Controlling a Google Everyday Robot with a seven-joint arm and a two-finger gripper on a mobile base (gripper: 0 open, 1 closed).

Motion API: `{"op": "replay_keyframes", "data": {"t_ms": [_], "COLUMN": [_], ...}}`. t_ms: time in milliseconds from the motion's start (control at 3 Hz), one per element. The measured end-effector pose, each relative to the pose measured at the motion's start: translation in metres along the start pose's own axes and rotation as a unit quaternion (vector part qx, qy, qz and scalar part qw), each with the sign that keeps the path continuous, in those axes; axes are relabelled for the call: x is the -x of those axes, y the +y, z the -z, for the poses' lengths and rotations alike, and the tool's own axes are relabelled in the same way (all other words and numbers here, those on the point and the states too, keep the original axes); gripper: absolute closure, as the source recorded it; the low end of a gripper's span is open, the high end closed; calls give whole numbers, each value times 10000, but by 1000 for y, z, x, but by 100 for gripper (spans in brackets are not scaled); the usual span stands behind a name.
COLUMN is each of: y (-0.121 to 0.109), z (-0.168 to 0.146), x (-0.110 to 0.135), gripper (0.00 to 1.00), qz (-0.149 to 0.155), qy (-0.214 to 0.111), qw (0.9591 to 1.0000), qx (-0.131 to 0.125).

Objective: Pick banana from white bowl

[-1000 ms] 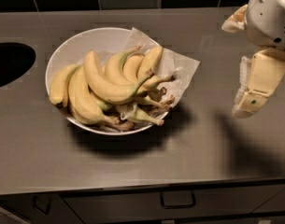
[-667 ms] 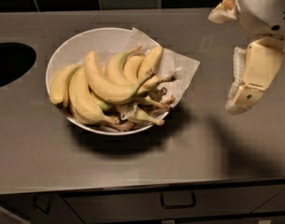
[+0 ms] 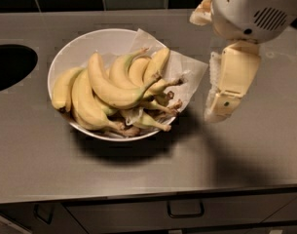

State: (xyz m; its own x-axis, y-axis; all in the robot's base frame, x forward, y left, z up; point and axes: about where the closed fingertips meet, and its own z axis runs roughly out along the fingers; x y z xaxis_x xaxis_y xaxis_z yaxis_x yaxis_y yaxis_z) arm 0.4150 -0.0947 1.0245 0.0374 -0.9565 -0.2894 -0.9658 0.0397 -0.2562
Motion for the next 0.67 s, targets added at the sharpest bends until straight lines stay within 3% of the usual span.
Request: {"op": "replay_keyframes", "data": {"t_ms": [333,667], "y": [7,9], "z": [-20,-17], "x": [47,91], "gripper": [0,0], "qz": [169,250], "qy": [-115,-302], "qw": [9995,9992], "qx": [221,114]}}
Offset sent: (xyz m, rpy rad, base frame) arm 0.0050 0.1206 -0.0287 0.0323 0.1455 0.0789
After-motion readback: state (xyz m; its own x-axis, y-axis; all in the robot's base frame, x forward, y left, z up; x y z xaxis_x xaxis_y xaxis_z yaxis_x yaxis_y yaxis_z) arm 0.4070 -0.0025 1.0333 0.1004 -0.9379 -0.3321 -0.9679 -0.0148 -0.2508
